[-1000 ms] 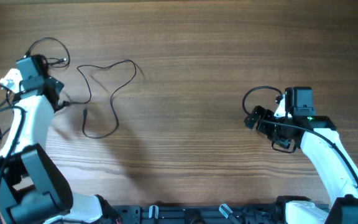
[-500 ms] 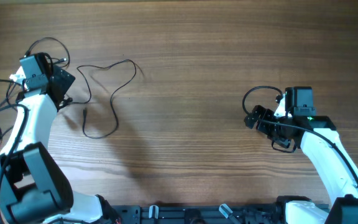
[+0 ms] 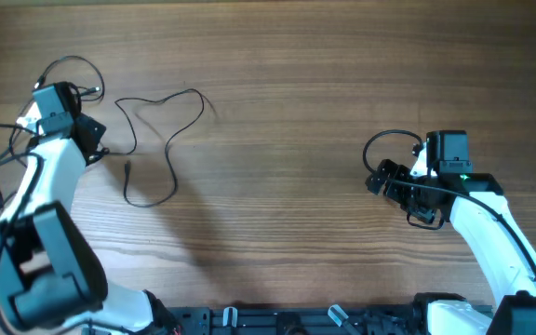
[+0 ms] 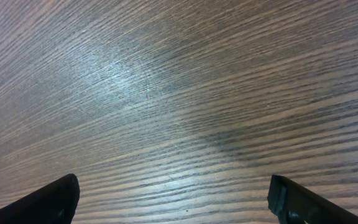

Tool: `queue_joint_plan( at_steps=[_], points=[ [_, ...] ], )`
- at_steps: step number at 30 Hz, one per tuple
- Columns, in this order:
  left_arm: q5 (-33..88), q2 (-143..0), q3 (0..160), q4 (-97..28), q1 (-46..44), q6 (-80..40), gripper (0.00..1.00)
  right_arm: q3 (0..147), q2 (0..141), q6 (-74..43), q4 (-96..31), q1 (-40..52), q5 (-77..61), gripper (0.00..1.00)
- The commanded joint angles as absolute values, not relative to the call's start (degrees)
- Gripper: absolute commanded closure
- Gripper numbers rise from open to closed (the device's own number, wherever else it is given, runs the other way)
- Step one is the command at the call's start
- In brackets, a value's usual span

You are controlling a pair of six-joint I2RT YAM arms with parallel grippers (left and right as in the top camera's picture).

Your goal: Untangle cables

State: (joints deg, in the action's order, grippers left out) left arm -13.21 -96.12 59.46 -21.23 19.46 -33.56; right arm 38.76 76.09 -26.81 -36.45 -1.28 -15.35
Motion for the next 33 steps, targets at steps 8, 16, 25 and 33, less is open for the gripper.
queue_joint_plan(
  at_steps=[8,16,25,33],
  points=[
    [-17.6,-93.9,58.6,-22.6,19.8,-31.9,0.42,38.5,75.5,-27.0,-36.5,-1.0,-14.9,0.00],
    [-17.4,-104.2,58.6,-12.5,19.8,-31.7,0.96,38.5,75.5,-27.2,-35.2,-1.0,-14.8,0.00],
    [-17.5,-85.9,58.7,-23.7,19.8,-29.8,0.96,38.5,75.5,-27.1,-35.3,-1.0,-14.8,0.00],
    [-28.0,-76.4,58.4,-45.6,21.6,-46.9,0.96,38.5,75.5,-26.9,-35.4,-1.0,-14.8,0.00]
  ],
)
